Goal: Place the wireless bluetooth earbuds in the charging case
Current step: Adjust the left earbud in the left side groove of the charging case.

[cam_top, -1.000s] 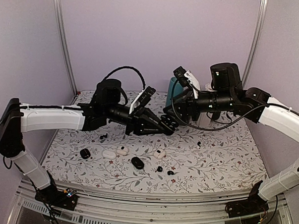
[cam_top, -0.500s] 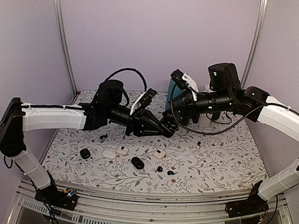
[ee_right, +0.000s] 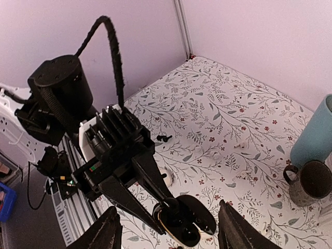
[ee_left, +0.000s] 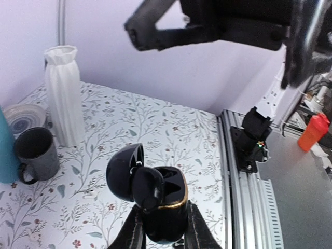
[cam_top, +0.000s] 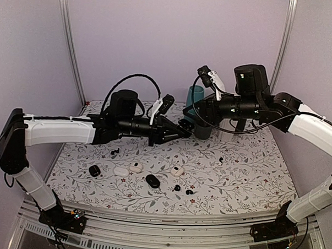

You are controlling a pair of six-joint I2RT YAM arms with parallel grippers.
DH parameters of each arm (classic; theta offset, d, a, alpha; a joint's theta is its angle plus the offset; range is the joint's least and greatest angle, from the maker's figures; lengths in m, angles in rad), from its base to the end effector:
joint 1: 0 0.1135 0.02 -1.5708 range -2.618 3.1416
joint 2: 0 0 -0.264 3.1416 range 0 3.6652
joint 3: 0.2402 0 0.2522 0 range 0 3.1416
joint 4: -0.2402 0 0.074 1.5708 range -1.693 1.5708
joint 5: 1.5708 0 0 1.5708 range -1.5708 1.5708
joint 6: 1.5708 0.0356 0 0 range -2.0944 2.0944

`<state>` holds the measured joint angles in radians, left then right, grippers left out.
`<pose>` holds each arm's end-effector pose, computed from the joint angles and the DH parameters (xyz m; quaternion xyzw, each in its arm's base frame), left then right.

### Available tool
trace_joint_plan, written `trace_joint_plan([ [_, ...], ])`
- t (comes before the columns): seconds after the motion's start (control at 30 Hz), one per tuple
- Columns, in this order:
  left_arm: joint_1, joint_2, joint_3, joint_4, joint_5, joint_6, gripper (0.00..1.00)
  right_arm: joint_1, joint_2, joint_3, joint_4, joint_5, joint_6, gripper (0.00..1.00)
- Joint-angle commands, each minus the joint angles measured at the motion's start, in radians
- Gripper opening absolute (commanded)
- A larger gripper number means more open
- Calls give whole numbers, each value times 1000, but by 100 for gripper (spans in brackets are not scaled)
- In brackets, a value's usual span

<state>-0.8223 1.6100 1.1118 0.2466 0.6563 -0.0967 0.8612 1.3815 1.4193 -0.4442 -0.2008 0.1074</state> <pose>0.2380 -0.2882 0.2875 0.4501 0.6293 -0.4855 0.4070 0.1984 0.2420 0.3990 -0.3571 0.7524 0.3288 0.4452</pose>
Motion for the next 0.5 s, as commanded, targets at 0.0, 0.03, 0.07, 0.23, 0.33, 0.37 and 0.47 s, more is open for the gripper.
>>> trace_joint_plan([
  [0.0,4,-52,2,2,-245,32,0,0,30,45,5,125,286,62],
  [0.03,2,-55,1,4,-273,34,0,1,38,50,-5,138,320,61],
  [0.07,-2,-57,-2,7,-300,37,0,1,41,50,-10,152,365,60],
  [0.23,-21,-62,-2,13,-399,66,0,34,57,22,63,136,524,52],
  [0.33,-25,-56,-1,14,-412,66,0,49,73,24,96,139,559,48],
  [0.37,-28,-55,0,14,-419,67,0,51,76,24,104,141,570,47],
  [0.47,-37,-55,-1,12,-439,75,0,54,86,17,125,158,602,40],
])
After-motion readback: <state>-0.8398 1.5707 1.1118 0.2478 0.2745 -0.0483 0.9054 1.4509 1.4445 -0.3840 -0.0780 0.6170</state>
